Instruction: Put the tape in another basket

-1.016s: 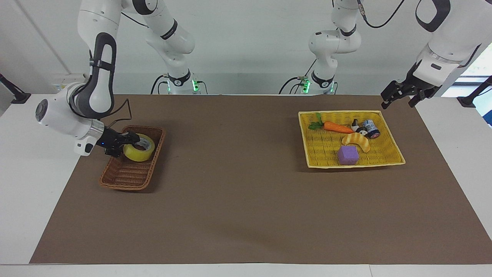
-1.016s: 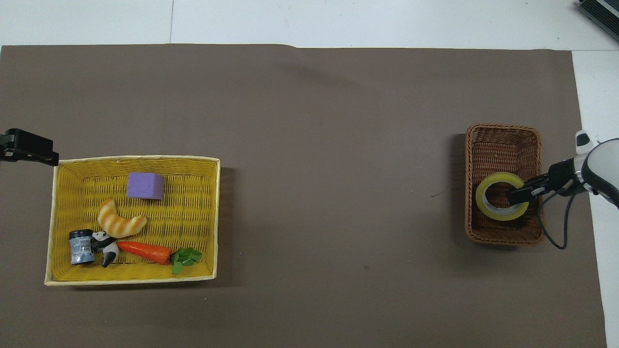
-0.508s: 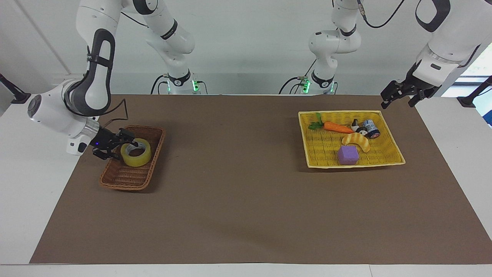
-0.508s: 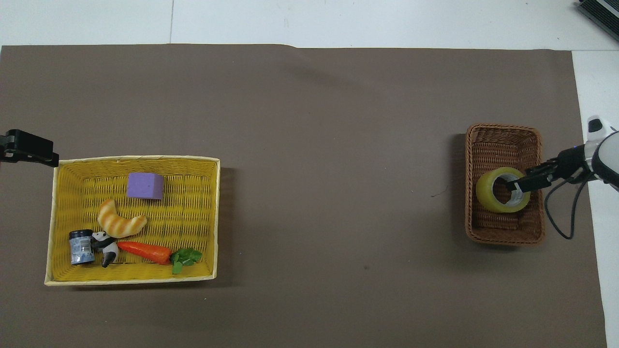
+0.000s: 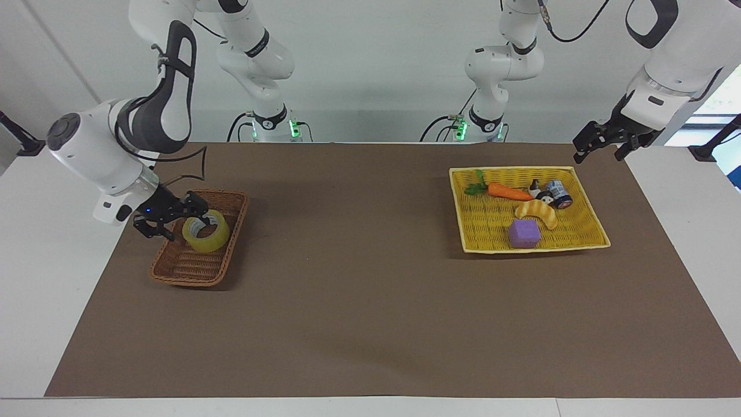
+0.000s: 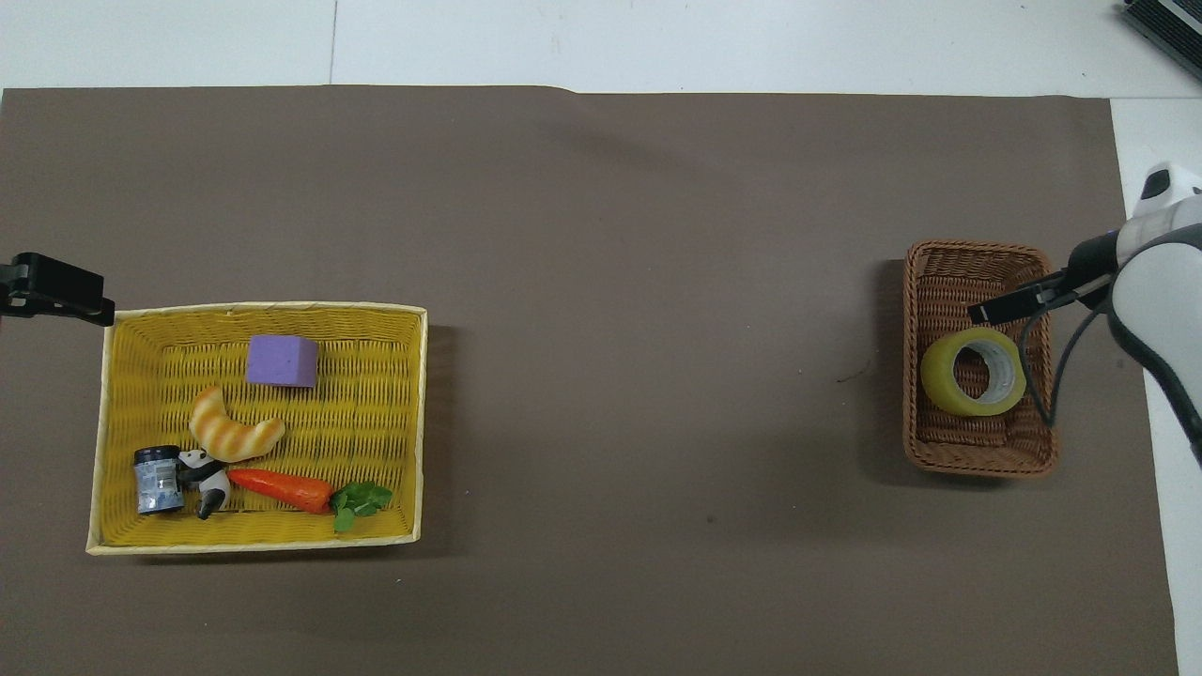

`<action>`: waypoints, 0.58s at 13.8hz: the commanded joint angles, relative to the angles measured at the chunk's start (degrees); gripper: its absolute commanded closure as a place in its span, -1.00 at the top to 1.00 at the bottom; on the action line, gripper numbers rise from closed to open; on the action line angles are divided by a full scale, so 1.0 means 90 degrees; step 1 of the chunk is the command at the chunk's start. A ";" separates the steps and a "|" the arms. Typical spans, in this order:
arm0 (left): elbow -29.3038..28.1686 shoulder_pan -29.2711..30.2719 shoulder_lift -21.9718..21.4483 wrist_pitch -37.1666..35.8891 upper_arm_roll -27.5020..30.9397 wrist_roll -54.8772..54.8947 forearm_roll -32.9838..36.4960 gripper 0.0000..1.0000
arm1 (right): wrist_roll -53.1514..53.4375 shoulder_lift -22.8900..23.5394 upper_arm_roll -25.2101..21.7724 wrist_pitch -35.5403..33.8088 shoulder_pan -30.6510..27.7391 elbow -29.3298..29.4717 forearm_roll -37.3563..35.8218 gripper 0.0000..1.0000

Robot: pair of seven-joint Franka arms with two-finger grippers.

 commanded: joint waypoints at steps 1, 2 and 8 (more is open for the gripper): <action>0.0073 0.0076 0.0000 -0.0130 -0.0052 0.0048 0.0037 1.00 | 0.1337 -0.0339 0.0030 0.0039 0.0490 -0.0218 -0.0599 1.00; 0.0073 0.0076 0.0000 -0.0140 -0.0052 0.0048 0.0037 1.00 | 0.1825 -0.0427 0.0030 0.0029 0.0705 -0.0257 -0.0775 1.00; 0.0072 0.0076 0.0000 -0.0149 -0.0052 0.0057 0.0037 1.00 | 0.3889 -0.1148 0.0040 -0.0604 0.1401 -0.0219 -0.1021 1.00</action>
